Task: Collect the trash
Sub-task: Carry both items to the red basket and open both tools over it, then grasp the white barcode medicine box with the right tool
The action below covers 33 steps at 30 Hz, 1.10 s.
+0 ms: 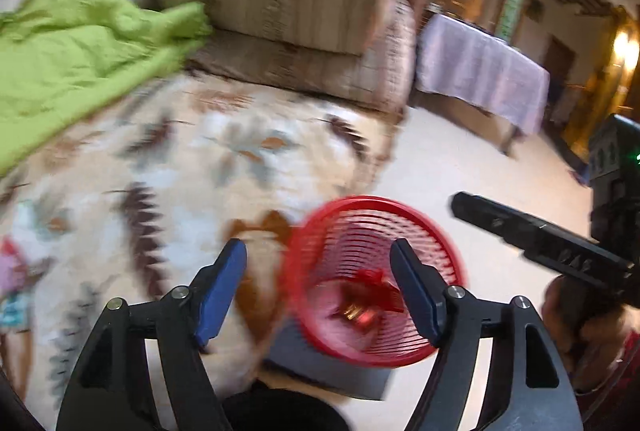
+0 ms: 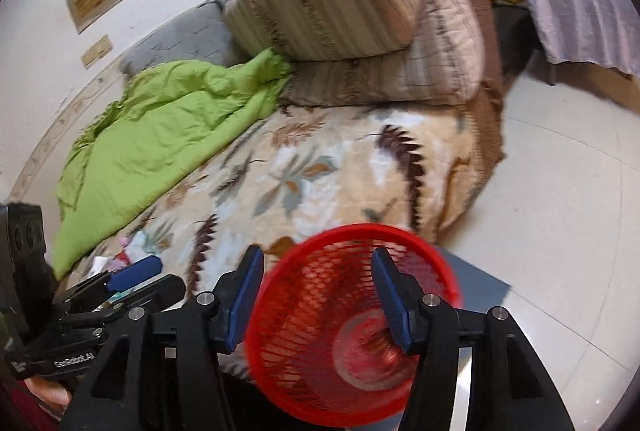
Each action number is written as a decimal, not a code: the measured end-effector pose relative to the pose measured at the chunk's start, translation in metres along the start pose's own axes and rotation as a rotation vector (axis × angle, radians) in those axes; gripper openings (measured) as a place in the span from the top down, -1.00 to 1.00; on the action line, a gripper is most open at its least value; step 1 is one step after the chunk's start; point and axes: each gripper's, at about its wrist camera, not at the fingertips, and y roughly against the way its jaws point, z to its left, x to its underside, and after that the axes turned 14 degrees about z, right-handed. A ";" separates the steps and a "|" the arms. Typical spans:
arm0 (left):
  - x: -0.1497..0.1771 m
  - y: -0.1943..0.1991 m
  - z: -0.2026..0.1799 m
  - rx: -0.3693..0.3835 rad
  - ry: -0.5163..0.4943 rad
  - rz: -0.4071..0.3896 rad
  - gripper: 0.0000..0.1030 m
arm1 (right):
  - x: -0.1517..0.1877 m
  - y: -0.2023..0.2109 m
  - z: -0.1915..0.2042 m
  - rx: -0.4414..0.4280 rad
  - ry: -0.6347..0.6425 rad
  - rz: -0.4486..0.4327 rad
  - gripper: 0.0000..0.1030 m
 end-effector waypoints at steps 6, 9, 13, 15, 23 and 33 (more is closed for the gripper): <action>0.034 0.037 0.059 -0.140 0.109 -0.035 -0.50 | -0.005 -0.030 0.064 -0.100 0.129 0.074 -0.18; 0.057 0.059 0.092 -0.205 0.165 -0.052 -0.50 | -0.004 -0.048 0.103 -0.156 0.196 0.123 -0.18; 0.090 0.082 0.145 -0.262 0.263 -0.042 -0.50 | 0.001 -0.074 0.161 -0.197 0.293 0.182 -0.18; 0.101 0.095 0.166 -0.289 0.308 -0.057 -0.50 | 0.003 -0.087 0.189 -0.224 0.325 0.216 -0.18; 0.148 0.148 0.287 -0.436 0.587 -0.180 -0.50 | 0.020 -0.146 0.291 -0.327 0.391 0.349 -0.18; 0.188 0.144 0.367 -0.359 0.788 -0.178 -0.50 | 0.016 -0.234 0.392 -0.404 0.364 0.472 -0.05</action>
